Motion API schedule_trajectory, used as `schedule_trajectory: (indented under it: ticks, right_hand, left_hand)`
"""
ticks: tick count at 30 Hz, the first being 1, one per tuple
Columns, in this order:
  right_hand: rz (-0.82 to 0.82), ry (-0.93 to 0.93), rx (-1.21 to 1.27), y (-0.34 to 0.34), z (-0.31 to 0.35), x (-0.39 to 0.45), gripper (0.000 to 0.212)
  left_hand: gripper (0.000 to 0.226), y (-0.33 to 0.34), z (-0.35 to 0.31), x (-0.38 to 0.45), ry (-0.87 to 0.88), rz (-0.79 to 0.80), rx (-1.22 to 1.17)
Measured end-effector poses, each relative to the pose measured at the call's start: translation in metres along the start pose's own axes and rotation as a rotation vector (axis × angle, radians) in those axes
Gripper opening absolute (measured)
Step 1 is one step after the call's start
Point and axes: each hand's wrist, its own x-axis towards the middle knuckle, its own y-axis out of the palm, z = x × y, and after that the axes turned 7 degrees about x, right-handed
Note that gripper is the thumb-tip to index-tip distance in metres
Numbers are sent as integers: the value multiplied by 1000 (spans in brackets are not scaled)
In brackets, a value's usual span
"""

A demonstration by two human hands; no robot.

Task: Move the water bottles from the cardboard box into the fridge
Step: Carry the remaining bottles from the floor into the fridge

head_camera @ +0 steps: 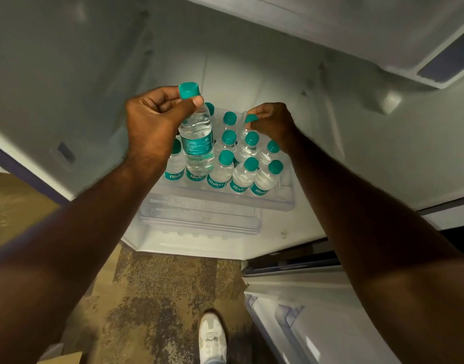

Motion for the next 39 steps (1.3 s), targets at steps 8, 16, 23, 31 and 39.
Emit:
schedule_trajectory:
  ticks: [8,16,23,31,39]
  right_hand:
    - [-310,-354,508,13,33,-77,33]
    - [-385,-381,601,29,36,-114,43]
    - [-504,-335,741,5,18,-70,30]
    - [-503,-33,1344,-17,4,-2,52]
    - [-560,-58,963,-31,8,20,57]
  left_hand:
    - [26,31,-16,10,56,36,-33]
    - [35,75,-33,25,101,114,51]
    - [31,82,-5,30,276,214,433]
    - [90,77,62,19,290,479,1412]
    - [94,81,75,16,393,426,1587]
